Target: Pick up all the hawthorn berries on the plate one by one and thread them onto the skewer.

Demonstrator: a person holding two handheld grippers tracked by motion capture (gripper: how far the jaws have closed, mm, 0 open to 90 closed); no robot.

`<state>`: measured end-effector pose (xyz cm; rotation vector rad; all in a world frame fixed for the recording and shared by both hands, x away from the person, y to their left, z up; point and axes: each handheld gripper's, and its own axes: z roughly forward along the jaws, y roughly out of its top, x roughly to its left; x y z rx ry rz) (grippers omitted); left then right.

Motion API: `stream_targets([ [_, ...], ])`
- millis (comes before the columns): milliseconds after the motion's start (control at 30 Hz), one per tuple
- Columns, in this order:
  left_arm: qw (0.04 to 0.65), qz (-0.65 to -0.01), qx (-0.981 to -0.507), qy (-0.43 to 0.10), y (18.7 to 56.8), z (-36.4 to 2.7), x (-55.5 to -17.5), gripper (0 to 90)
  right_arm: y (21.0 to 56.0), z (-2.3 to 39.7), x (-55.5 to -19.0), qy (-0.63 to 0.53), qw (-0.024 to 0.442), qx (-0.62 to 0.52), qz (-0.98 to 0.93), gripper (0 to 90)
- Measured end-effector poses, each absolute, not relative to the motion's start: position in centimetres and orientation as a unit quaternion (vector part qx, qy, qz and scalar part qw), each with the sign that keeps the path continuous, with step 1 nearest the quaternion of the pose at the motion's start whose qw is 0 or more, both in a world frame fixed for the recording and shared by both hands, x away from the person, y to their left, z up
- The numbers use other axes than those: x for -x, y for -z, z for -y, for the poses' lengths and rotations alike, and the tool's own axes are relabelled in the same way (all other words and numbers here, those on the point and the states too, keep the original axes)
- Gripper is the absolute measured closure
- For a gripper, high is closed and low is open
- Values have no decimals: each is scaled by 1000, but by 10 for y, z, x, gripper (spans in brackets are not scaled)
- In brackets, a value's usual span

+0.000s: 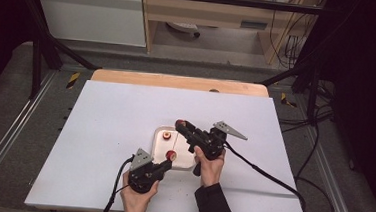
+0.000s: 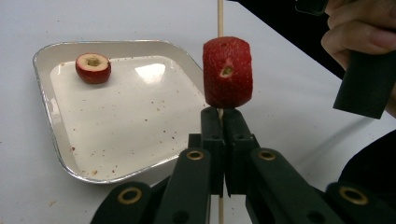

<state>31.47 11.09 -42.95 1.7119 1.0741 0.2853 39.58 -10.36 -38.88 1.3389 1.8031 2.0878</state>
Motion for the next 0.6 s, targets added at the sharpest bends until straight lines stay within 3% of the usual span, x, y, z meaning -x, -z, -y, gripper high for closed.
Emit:
stream_targets([
  [600,533,-464,-699,-111,426,-110,-319,885,399,97,-389,-673,30,-433,-599,610],
])
